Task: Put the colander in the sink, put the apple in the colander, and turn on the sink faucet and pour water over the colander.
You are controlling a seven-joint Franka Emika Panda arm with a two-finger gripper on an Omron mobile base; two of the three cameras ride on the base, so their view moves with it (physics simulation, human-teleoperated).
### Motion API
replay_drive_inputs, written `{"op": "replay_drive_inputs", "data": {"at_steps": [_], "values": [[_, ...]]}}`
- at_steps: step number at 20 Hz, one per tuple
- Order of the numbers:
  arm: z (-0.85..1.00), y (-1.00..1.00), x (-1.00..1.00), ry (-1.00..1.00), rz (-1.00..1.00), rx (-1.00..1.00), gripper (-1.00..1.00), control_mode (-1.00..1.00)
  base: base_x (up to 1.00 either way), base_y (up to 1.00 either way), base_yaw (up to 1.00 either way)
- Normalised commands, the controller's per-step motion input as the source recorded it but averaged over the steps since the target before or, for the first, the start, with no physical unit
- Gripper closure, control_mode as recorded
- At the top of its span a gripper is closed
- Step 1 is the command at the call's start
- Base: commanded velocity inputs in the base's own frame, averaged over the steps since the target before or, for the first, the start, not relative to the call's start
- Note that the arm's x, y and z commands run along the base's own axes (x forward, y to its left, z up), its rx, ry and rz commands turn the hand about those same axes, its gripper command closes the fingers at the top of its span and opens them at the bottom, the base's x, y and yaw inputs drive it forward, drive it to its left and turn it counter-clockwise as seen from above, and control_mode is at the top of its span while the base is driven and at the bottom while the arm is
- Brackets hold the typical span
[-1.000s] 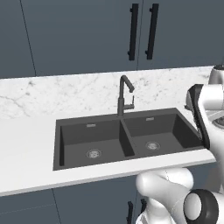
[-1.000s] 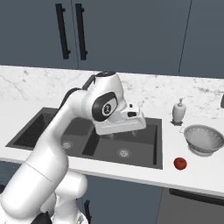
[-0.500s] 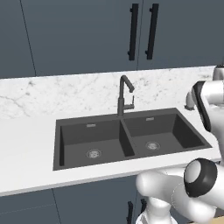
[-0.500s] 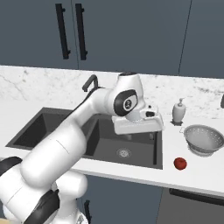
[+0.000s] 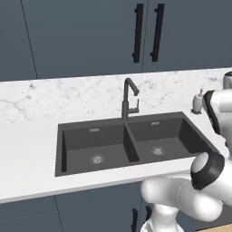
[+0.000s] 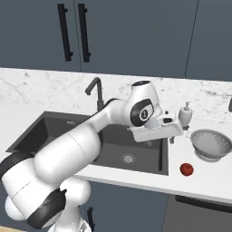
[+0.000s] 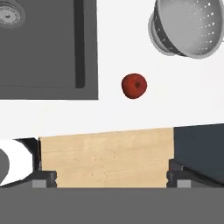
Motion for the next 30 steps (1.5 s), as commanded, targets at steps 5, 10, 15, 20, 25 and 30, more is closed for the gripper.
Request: {"op": "replay_drive_inputs", "data": {"at_steps": [5,10,15,20,25,30], "values": [[-0.25,-0.31,0.24,-0.07,0.03,-0.13,-1.00,-1.00,0.00,0.00,0.00],[-0.12,-0.37,0.37,0.01,0.07,0.00,-1.00,-1.00,0.00,0.00,0.00],[-0.01,-0.38,0.41,0.08,0.11,0.00,-1.00,-1.00,0.00,0.00,0.00],[-0.09,-0.37,0.35,0.02,0.14,-0.02,-1.00,-1.00,0.00,0.00,0.00],[-0.21,-0.28,0.41,0.00,0.14,-0.04,-1.00,-1.00,0.00,0.00,0.00],[-0.24,-0.19,0.45,0.00,0.12,0.00,-1.00,-1.00,0.00,0.00,0.00]]}}
